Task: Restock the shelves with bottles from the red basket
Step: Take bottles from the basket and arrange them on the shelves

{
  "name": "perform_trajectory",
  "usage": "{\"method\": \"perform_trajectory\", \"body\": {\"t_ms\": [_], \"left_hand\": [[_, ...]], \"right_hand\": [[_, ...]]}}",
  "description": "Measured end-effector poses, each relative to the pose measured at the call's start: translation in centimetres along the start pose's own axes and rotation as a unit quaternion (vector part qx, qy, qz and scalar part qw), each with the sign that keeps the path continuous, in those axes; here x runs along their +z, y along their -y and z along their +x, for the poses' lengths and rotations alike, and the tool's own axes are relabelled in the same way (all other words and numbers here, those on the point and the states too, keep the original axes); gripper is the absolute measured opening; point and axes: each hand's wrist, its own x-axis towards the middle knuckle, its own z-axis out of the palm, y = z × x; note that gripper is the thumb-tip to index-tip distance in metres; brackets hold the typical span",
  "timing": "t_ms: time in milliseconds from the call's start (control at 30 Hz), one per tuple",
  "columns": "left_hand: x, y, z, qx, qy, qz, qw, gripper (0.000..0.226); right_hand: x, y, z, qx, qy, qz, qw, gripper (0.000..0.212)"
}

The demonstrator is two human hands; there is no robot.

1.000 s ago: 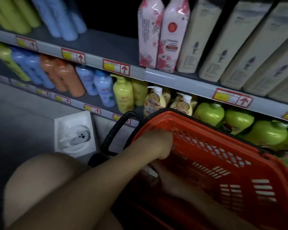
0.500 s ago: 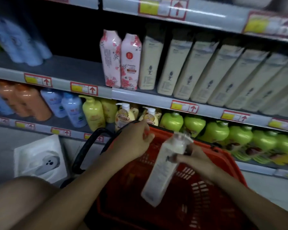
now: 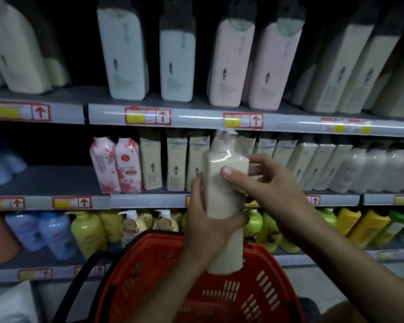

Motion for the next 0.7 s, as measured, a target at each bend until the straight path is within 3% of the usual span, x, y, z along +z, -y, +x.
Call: {"method": "perform_trajectory", "body": {"t_ms": [100,167,233,300,367,533,700], "left_hand": [[-1.2,-3.1,2.0,-0.079,0.087,-0.249,0.961,0.09],[-1.0,-5.1,2.4,-0.1,0.169,-0.354,0.914,0.071],[-0.7,-6.6,2.9,-0.105,0.234,-0.391,0.884,0.063],[-0.3,-7.8,3.2,-0.104,0.26,-0.383,0.88,0.073],[0.1,-8.6,3.4,-0.101,0.252,-0.362,0.891,0.068],[1.9,-10.9,3.9,-0.053,0.196,-0.209,0.956,0.09],[4.7,-12.9,4.1,0.047,0.24,-0.001,0.97,0.057]], "right_hand": [[-3.1,2.5,0.1,-0.068,0.002,0.039,0.997,0.036],[-4.2,2.5,-0.2,-0.043,0.046,0.016,0.998,0.042],[-4.0,1.9,-1.1,0.021,0.126,0.057,0.99,0.037],[-3.6,1.6,-2.0,0.055,0.147,0.123,0.98,0.033],[-3.5,1.2,-2.4,0.049,0.115,0.169,0.978,0.04],[-4.2,0.7,-2.7,0.047,0.022,0.27,0.962,0.036],[-6.9,-0.3,-2.4,-0.062,-0.117,0.219,0.967,0.045]]}}
